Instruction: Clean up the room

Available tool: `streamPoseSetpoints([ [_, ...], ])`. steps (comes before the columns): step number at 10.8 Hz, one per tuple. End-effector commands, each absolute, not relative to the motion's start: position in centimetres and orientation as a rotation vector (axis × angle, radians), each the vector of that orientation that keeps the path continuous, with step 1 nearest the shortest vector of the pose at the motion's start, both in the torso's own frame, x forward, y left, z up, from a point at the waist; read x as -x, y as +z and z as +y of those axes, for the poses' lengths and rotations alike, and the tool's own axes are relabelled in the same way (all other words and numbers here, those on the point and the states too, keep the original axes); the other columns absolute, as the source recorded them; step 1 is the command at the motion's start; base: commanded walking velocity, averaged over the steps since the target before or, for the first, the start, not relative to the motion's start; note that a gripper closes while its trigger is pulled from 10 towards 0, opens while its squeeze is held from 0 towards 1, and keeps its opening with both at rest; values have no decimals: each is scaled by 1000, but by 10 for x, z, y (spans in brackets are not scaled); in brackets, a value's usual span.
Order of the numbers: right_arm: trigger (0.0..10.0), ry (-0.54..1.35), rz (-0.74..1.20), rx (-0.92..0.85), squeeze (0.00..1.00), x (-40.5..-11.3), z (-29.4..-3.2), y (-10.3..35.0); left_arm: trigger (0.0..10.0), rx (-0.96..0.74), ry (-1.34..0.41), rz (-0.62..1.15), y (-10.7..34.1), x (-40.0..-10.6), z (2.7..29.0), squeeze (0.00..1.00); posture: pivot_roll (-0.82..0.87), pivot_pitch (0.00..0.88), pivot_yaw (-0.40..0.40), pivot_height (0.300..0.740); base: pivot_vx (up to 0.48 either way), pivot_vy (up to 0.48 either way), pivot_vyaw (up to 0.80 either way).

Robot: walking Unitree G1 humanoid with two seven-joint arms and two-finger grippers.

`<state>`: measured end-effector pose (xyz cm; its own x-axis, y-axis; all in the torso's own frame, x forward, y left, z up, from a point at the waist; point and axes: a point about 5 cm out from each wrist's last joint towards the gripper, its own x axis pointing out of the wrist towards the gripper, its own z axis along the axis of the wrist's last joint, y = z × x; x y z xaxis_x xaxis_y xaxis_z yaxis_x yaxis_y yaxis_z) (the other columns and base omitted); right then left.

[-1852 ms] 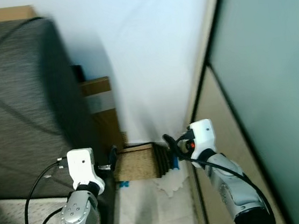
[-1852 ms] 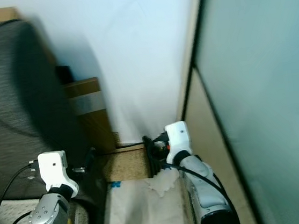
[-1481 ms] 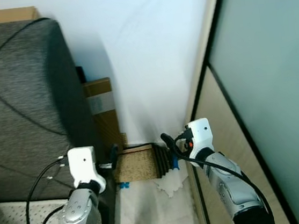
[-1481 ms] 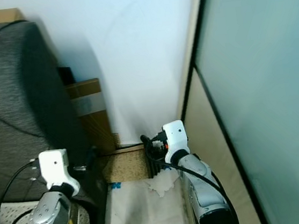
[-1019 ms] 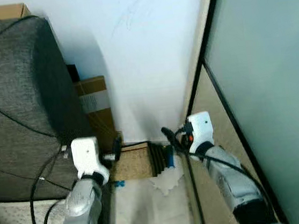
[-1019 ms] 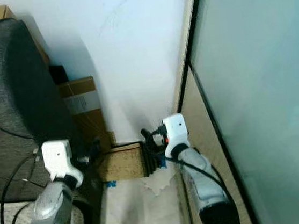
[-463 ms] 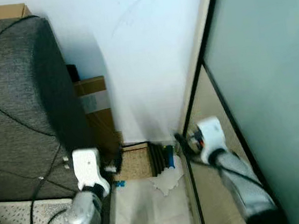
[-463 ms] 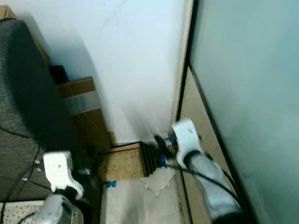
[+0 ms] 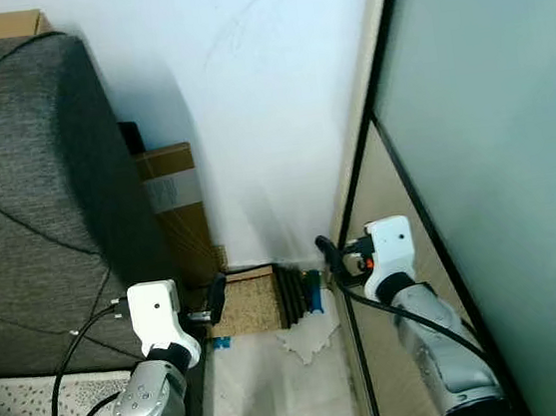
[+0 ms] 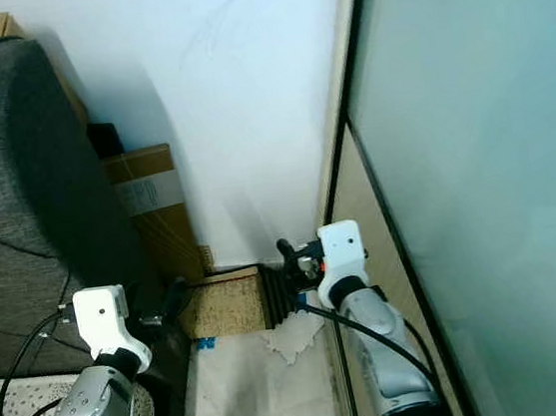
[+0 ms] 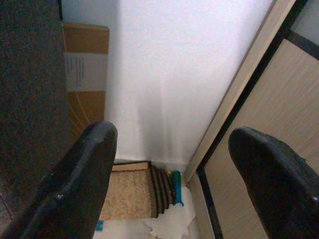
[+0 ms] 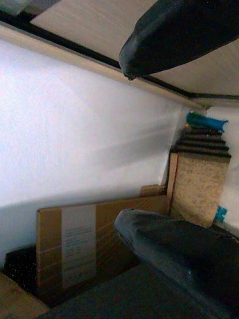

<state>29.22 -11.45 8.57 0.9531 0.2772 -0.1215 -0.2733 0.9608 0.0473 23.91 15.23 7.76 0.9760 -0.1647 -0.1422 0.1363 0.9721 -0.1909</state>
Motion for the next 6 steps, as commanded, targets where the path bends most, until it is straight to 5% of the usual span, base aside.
streamPoseSetpoints([
  [1,10000,268,126,-27,0,-293,-118,89,10000,181,-168,159,79,-240,150,0,-41,0,-31,740,0,0,-400],
  [3,10000,254,133,-19,0,-297,-123,89,10000,182,-164,165,78,-239,150,0,-34,0,-34,740,0,0,-800],
  [6,10000,254,128,-26,0,-301,-121,90,10000,174,-165,171,78,-239,149,0,-32,0,-33,740,0,164,0],
])
